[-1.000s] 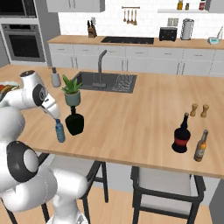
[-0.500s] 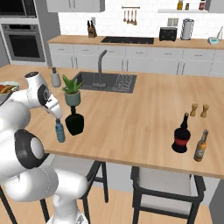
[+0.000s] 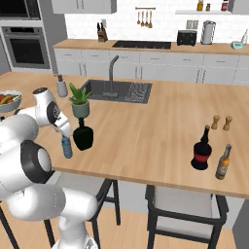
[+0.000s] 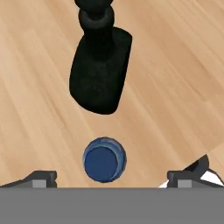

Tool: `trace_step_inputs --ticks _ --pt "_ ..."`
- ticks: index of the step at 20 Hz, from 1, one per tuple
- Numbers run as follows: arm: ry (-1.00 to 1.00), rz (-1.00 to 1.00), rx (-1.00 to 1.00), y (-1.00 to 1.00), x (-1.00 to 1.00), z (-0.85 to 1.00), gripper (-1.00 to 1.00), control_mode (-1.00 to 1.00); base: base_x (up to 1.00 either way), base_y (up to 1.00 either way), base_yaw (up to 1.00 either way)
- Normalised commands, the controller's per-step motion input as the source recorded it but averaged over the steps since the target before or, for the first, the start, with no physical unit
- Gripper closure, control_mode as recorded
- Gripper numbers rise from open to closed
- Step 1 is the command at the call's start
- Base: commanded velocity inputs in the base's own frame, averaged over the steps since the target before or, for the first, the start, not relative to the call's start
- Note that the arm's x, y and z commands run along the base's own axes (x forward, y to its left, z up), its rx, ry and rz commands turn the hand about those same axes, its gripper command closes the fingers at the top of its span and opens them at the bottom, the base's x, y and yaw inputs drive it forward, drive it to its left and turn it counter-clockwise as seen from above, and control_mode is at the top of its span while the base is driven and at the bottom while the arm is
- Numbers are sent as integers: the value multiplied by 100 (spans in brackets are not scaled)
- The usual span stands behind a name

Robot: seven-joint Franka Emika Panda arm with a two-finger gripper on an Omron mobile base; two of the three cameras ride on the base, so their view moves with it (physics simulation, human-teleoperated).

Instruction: Move the plastic bottles in the middle to the plastics group, and the glass bottles in the middle to the glass group.

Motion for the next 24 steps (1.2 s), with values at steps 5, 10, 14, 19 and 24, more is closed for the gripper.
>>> trace_step_inputs --ticks 5,10,14,19,24 --pt "0 0 0 -3 4 -26 -100 -100 0 0 0" --pt "0 -2 0 0 15 -2 -100 -100 0 0 0" --pt "0 0 0 0 14 0 -100 -100 0 0 0" --pt "0 0 0 0 1 0 -100 -100 0 0 0" --pt "0 0 0 0 0 0 -100 -100 0 0 0"
